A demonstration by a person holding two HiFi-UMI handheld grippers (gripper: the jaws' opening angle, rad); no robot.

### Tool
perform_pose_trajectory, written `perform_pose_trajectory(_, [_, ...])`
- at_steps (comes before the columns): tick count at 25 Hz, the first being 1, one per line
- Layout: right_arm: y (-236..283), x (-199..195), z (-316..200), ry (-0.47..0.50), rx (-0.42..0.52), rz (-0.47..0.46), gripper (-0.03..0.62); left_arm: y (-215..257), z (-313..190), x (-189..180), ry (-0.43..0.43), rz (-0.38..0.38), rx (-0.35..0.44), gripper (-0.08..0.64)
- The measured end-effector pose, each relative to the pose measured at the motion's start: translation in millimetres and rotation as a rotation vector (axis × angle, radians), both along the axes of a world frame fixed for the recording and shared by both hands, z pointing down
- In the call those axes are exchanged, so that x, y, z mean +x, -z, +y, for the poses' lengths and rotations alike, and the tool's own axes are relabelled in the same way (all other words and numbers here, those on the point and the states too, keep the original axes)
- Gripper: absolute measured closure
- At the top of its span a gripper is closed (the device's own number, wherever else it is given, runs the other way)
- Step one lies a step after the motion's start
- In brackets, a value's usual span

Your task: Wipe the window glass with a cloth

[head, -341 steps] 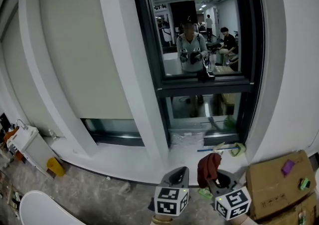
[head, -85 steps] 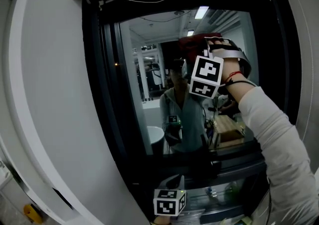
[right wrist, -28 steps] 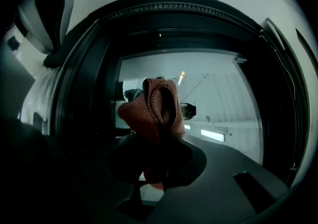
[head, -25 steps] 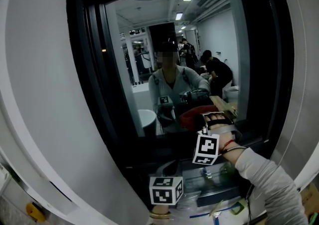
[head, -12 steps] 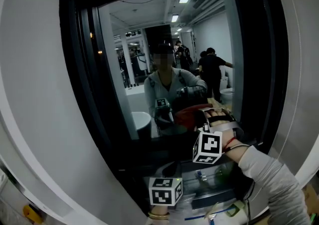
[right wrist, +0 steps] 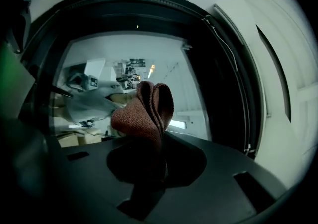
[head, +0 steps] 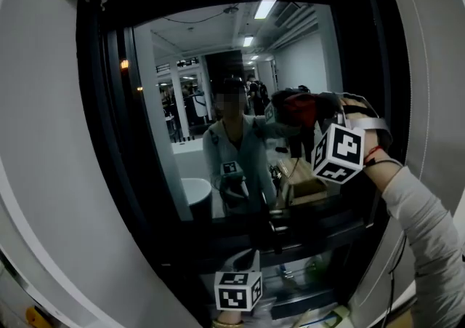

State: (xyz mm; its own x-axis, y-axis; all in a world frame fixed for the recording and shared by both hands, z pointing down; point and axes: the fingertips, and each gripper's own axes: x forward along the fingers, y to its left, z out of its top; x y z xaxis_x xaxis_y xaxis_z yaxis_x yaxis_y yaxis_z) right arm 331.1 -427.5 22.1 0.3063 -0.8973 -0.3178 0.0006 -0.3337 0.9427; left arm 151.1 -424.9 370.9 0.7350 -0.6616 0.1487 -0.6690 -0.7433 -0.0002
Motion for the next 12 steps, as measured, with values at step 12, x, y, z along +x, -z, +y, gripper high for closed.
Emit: perform_pose_trajectory(12, [153, 70, 32, -0.124, 0.235, -0.037, 0.541, -2, -5, 7, 0.018, 0.002, -0.007, 0.555])
